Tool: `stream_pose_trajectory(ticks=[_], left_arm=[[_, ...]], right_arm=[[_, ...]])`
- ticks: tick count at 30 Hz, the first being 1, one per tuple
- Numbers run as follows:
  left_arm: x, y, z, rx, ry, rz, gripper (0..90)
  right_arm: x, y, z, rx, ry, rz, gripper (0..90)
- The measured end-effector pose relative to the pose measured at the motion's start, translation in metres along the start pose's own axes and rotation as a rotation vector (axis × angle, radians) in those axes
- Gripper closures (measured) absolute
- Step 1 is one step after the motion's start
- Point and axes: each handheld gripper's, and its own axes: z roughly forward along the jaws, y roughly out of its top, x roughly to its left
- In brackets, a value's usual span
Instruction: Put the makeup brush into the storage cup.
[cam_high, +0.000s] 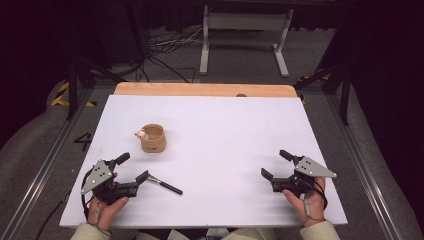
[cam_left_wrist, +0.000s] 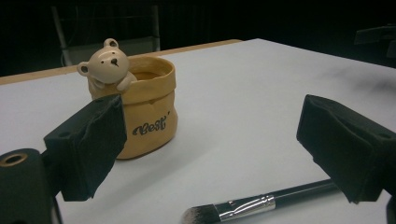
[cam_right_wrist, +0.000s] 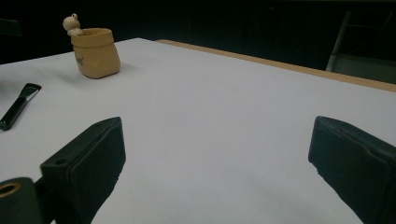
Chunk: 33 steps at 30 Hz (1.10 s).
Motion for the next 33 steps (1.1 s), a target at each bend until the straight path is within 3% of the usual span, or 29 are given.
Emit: stream_pose_trajectory(ticks=[11, 23, 28, 33], left_arm=[[0.0, 0.0, -0.003, 0.003, -0.013, -0.014, 9.5], [-0.005, 0.023, -0.005, 0.013, -0.114, -0.061, 10.1], [-0.006, 0.031, -0.004, 0.043, -0.1, -0.035, 10.7], [-0.005, 0.036, -0.003, 0.059, -0.089, -0.056, 10.6]], right_arm=[[-0.001, 0.001, 0.001, -0.004, 0.005, 0.002, 4.8], [0.0, 0.001, 0.002, -0.004, 0.012, 0.005, 4.8], [0.0, 0.001, 0.001, -0.003, 0.01, 0.004, 4.8], [0.0, 0.001, 0.0, -0.002, 0.009, 0.007, 4.7]])
